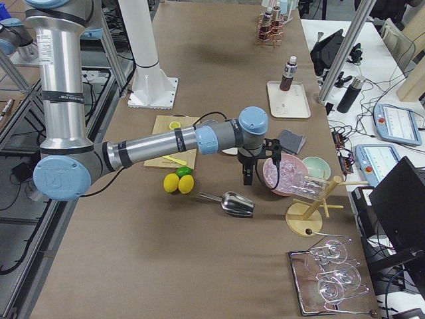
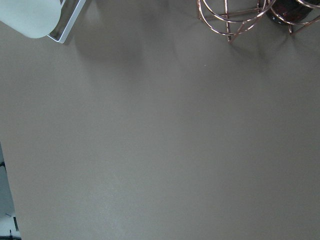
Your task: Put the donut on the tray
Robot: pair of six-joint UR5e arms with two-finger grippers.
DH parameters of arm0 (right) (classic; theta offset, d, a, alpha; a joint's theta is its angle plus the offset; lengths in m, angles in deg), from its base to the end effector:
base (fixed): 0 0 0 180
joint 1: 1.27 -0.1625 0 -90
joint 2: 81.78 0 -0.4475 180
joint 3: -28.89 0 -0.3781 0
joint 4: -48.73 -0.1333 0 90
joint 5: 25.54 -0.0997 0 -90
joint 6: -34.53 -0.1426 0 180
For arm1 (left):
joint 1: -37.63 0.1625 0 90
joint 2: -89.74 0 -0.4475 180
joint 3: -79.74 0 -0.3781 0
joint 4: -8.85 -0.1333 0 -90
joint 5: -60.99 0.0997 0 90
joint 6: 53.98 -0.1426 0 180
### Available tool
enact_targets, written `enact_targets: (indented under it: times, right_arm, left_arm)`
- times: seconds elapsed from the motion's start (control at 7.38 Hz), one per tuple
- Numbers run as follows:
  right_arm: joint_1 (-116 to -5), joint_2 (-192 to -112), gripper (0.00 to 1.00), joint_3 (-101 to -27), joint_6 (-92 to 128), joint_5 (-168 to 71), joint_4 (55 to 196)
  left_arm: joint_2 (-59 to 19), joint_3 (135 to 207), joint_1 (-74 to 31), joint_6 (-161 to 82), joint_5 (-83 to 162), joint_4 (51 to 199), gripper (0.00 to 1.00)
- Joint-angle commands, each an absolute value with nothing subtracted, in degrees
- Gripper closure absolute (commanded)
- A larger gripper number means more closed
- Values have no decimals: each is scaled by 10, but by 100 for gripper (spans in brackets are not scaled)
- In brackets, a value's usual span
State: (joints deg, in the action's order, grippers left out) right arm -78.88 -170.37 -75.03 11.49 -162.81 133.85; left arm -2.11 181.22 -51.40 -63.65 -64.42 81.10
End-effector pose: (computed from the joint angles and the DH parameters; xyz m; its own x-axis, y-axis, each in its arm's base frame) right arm -0.0800 -0.4971 0.5663 0.6386 -0.0033 0.7696 -0.0528 0.9974 0.0481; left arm -0.0427 -0.4736 0.6462 0.8012 0.1370 -0.5824 -0.1536 0.9879 0.0211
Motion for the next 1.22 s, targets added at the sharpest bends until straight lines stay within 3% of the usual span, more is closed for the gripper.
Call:
enact_targets:
  times: [0.0, 0.68, 1.08]
  right_arm:
    - [-706, -1706, 0, -745, -55, -1626, 1222]
    - [-613, -1700, 0, -730, -109, -1586, 1193]
    - [-544, -1699, 0, -680, -220, -1530, 1062]
  left_arm:
    - [-21, 1813, -514, -637, -644, 811, 2]
    - [-21, 1813, -514, -637, -643, 810, 2]
    - [-22, 1810, -514, -637, -643, 810, 2]
